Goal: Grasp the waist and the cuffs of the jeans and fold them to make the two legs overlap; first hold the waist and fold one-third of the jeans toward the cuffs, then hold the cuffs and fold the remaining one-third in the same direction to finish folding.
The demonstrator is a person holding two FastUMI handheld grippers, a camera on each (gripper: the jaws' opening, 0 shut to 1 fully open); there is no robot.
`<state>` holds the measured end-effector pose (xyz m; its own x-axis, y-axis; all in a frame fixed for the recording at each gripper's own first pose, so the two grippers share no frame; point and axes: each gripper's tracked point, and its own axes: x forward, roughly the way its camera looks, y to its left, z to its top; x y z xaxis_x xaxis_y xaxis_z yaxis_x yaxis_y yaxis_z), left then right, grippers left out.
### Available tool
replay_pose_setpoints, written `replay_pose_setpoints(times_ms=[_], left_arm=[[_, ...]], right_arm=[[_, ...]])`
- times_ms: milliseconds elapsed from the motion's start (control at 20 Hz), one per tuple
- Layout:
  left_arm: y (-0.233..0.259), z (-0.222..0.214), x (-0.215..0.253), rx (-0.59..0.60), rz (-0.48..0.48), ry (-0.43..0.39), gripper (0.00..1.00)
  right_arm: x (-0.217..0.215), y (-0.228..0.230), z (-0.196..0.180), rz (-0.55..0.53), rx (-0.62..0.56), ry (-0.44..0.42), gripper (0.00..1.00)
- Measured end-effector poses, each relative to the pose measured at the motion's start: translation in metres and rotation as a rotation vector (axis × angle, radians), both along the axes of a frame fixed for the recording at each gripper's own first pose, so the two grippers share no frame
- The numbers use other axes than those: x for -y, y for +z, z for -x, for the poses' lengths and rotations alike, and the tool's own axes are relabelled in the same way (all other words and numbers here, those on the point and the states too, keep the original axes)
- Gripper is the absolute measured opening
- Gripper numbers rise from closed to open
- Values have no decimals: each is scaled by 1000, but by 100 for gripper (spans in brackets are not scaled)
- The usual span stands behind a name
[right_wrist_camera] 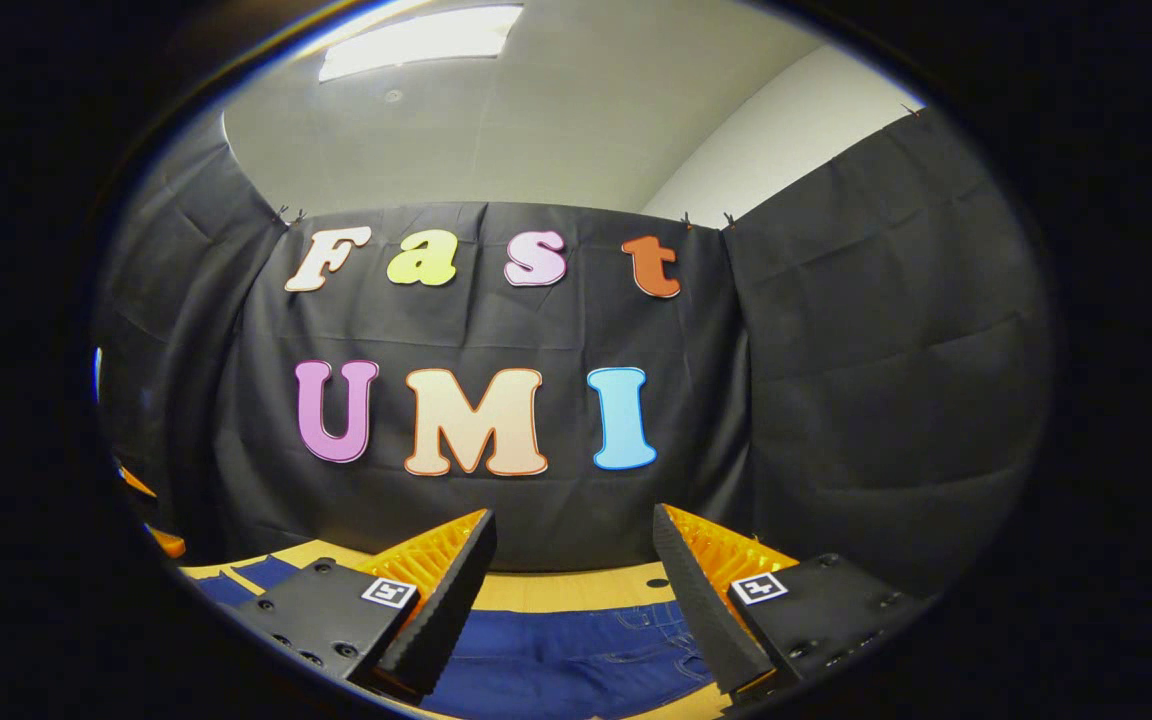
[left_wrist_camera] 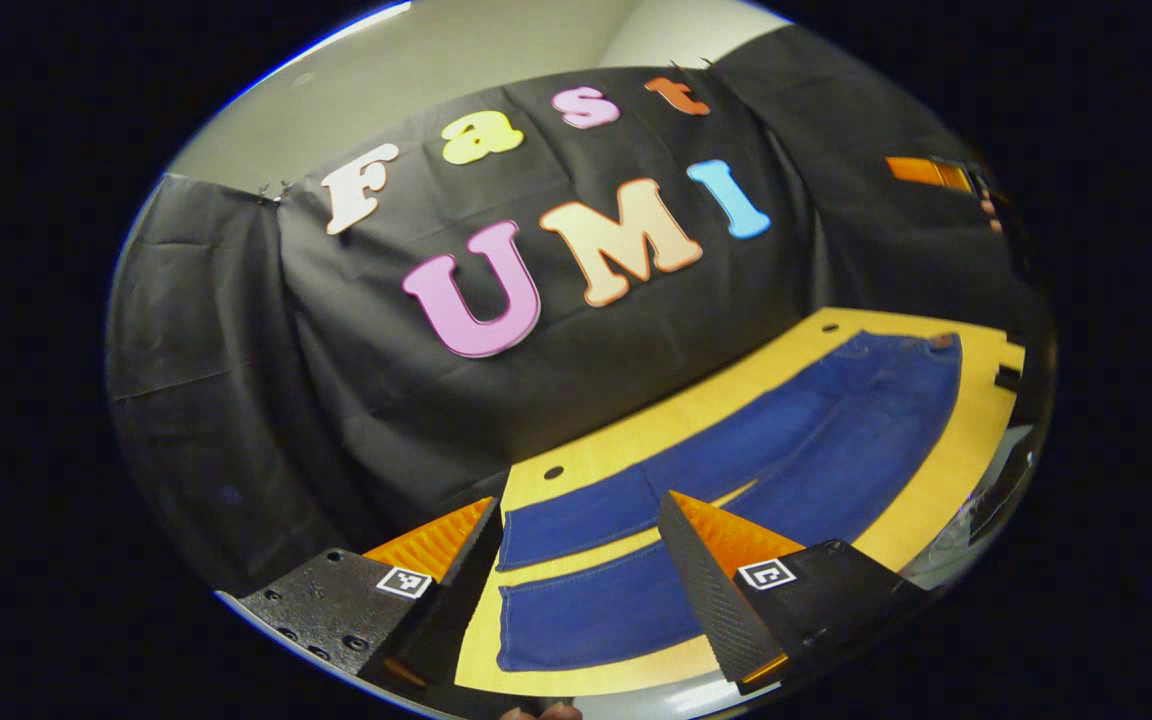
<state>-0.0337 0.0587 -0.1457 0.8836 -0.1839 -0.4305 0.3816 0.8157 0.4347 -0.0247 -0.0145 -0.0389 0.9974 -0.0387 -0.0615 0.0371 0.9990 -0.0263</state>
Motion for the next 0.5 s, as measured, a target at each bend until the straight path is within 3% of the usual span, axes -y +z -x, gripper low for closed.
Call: replay_pose_setpoints(times_ms=[250,500], left_arm=[[-61,15,-24,-130,-223,-108,95],[-108,20,-32,-217,-347,-179,95]], right_arm=[[11,-14,6,4,-25,-24,98],[22,-18,9,49,-23,-46,98]])
